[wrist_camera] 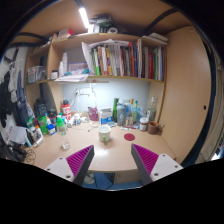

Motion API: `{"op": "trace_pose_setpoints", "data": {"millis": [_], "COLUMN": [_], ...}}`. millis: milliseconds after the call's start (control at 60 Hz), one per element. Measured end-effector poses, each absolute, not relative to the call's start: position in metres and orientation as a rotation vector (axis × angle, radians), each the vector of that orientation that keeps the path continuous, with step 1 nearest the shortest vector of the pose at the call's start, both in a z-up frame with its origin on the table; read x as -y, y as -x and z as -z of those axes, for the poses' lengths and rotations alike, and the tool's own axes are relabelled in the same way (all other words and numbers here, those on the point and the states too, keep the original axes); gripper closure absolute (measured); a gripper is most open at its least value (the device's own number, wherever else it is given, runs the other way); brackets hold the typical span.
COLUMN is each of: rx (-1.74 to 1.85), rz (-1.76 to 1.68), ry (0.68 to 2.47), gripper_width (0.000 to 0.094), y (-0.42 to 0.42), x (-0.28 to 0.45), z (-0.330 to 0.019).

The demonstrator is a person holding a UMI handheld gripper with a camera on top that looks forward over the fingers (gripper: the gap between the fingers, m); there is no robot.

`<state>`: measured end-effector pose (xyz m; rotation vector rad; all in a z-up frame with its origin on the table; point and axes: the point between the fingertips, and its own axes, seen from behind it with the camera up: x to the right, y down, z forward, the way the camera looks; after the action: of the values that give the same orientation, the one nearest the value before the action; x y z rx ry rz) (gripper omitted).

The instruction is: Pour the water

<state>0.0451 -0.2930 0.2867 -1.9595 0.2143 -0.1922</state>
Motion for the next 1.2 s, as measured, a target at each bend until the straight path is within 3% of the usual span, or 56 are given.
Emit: {"op": "trace_pose_setpoints", "data": {"millis": [483, 683, 933, 1200], "rx": [-0.113, -0.073, 0.036, 0.029], "rz": [0.208, 0.085, -0.085, -0.065], "ry": [1.898, 1.9, 1.881, 1.832], "gripper_width": [0.0106, 0.0104, 0.0106, 0.0114], "y": [0.009, 0.065, 0.17, 0.21], "x": [0.288, 0.226, 0.09, -0.051], "z": [-0.274, -0.212, -0.128, -0.088]}}
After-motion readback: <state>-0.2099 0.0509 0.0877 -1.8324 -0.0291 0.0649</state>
